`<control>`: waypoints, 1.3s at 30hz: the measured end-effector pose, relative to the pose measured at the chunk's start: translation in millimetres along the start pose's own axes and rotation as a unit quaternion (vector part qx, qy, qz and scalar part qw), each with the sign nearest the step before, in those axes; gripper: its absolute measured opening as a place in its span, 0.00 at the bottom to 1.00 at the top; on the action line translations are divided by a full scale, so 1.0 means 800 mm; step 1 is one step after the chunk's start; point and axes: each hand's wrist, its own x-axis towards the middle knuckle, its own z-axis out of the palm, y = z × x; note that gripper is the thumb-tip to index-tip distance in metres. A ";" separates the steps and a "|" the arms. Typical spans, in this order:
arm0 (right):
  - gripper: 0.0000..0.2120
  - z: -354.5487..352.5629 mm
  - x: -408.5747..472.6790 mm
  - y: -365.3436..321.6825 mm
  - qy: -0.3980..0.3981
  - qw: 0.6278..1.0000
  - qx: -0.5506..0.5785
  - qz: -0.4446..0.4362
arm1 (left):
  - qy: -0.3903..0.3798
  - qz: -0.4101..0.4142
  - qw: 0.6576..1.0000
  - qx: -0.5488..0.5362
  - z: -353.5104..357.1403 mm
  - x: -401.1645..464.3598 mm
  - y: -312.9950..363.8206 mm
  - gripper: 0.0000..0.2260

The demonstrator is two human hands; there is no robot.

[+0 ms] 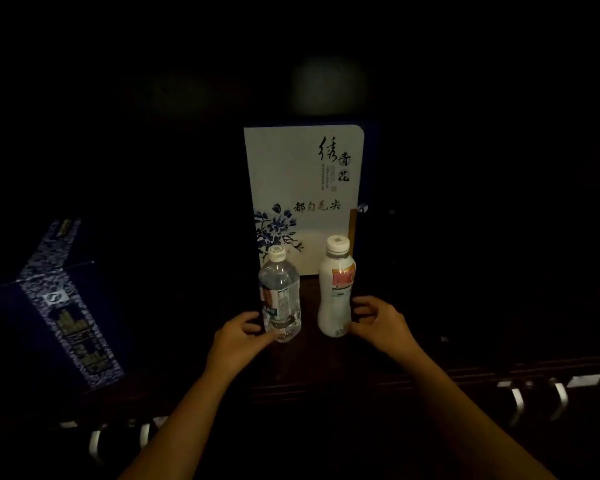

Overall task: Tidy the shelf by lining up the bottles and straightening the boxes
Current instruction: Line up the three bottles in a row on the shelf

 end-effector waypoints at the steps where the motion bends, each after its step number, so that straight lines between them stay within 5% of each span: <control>1: 0.29 0.002 0.007 0.004 0.000 1.000 0.019 0.009 | -0.002 -0.010 1.000 -0.011 0.002 0.006 0.000 0.31; 22: 0.26 0.048 0.059 0.024 0.063 0.994 0.092 0.008 | 0.060 0.031 0.986 -0.156 0.061 0.043 -0.013 0.30; 39: 0.24 -0.031 -0.129 0.029 0.169 0.975 0.142 0.027 | 0.044 0.094 0.979 -0.176 0.075 -0.093 0.029 0.28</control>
